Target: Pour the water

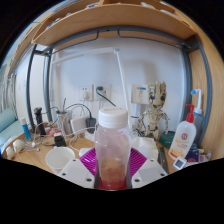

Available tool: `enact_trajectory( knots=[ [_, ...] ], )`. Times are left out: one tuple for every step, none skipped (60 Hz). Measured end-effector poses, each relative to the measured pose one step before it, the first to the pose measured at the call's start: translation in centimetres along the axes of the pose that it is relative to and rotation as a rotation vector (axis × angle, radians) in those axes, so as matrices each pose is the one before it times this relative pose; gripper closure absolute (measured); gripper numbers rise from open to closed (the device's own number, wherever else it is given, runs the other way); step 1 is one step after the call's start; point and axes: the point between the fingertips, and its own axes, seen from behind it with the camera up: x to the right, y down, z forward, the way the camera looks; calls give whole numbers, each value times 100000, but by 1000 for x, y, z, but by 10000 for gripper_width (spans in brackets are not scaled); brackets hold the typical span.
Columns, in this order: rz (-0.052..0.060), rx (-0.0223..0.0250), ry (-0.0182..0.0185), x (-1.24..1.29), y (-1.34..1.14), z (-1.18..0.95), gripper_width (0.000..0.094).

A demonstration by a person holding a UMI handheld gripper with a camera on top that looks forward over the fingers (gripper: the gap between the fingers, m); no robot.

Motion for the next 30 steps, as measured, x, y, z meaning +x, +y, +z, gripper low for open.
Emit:
enact_trajectory(
  knots=[
    [356, 299, 313, 50, -59, 20, 559],
    [177, 154, 305, 58, -3, -1, 553],
    [-140, 395, 479, -9, -41, -39, 545],
    [-313, 471, 157, 30, -2, -11, 537],
    [-256, 334, 8, -18, -32, -19, 526],
    [-265, 251, -21, -39, -30, -15, 516],
    [-383, 137, 29, -16, -1, -28, 505],
    [-432, 5, 23, -30, -5, -45, 498],
    [-187, -64, 223, 34, 26, -11, 490],
    [-154, -343, 76, -8, 68, -31, 481],
    [-245, -917, 115, -80, 182, -19, 460],
    [-450, -1197, -271, 29, 294, -60, 421],
    [-372, -1423, -413, -76, 308, -103, 375],
    [-71, -1134, -483, -80, 292, -121, 325],
    [300, -923, -564, -86, 260, -149, 285],
    [476, -968, -278, -96, 285, -133, 232],
    [406, -887, -425, 34, 397, -124, 202],
    [661, -1338, -389, -10, 406, -230, 171],
    [839, -1425, -339, -8, 412, -271, 143],
    [866, -1340, -221, 14, 410, -296, 130],
    [890, -1162, -86, 56, 411, -338, 120],
    [800, -1090, 188, 99, 406, -354, 115],
    [646, -1185, 309, 99, 394, -394, 117],
    [494, -1119, 415, 180, 374, -445, 117],
    [370, -1064, 523, 196, 349, -489, 117],
    [324, -980, 566, 238, 320, -520, 117],
    [307, -919, 552, 206, 310, -568, 116],
    [364, -867, 460, 182, 283, -574, 119],
    [422, -798, 269, 151, 249, -699, 121],
    [532, -714, 281, 199, 268, -589, 127]
  ],
)
